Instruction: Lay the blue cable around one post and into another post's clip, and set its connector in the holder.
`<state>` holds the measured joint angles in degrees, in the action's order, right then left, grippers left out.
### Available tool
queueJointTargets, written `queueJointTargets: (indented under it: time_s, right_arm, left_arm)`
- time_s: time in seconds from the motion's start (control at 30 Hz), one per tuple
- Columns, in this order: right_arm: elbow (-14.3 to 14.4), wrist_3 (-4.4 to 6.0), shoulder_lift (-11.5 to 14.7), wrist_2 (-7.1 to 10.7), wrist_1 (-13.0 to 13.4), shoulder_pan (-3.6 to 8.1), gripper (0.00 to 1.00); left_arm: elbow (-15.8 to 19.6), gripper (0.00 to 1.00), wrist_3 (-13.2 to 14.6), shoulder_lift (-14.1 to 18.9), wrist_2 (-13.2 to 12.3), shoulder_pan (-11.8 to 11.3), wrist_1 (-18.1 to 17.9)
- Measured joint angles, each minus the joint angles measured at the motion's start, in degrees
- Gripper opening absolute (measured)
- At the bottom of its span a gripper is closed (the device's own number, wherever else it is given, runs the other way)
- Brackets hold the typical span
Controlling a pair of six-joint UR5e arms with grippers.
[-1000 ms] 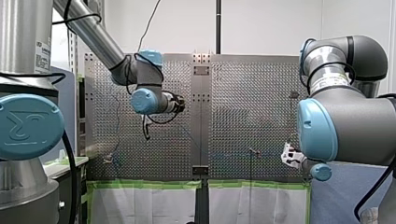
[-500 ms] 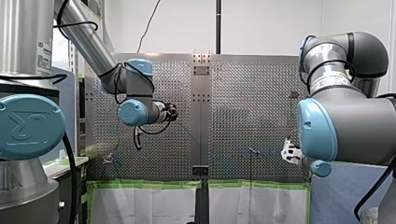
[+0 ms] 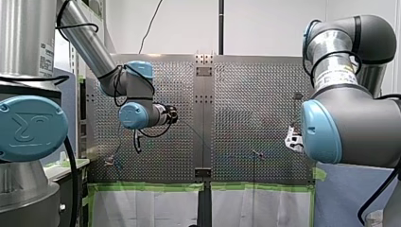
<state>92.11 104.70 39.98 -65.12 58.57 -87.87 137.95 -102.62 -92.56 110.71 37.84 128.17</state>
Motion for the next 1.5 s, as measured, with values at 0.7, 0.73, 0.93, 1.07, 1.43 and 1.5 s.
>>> queueJointTargets:
  time_s: [0.7, 0.73, 0.93, 1.07, 1.43, 1.5]
  right_arm:
    - [0.04, -0.78, 10.46, -4.10, -8.18, -5.24, 0.00]
    - [0.03, -0.86, 11.00, -4.61, -8.51, -5.79, 0.00]
    - [0.05, -1.91, 13.77, -6.89, -10.86, -7.62, 0.00]
    - [0.05, -2.72, 15.54, -8.03, -12.60, -8.01, 0.00]
    - [0.20, -3.91, 20.39, -11.57, -17.62, -8.97, 0.00]
    - [0.34, -3.99, 21.09, -12.21, -18.48, -9.16, 0.00]
  left_arm:
    - [0.05, 1.00, -0.03, -0.01, -0.26, -0.11, 0.52]
    - [0.04, 1.00, -0.03, -0.02, -0.26, -0.11, 0.54]
    - [0.04, 1.00, -0.05, -0.02, -0.26, -0.11, 0.59]
    - [0.04, 1.00, -0.10, -0.03, -0.27, -0.11, 0.60]
    - [0.05, 1.00, -0.20, -0.02, -0.17, -0.11, 0.60]
    - [0.04, 1.00, -0.20, -0.02, -0.20, -0.11, 0.60]
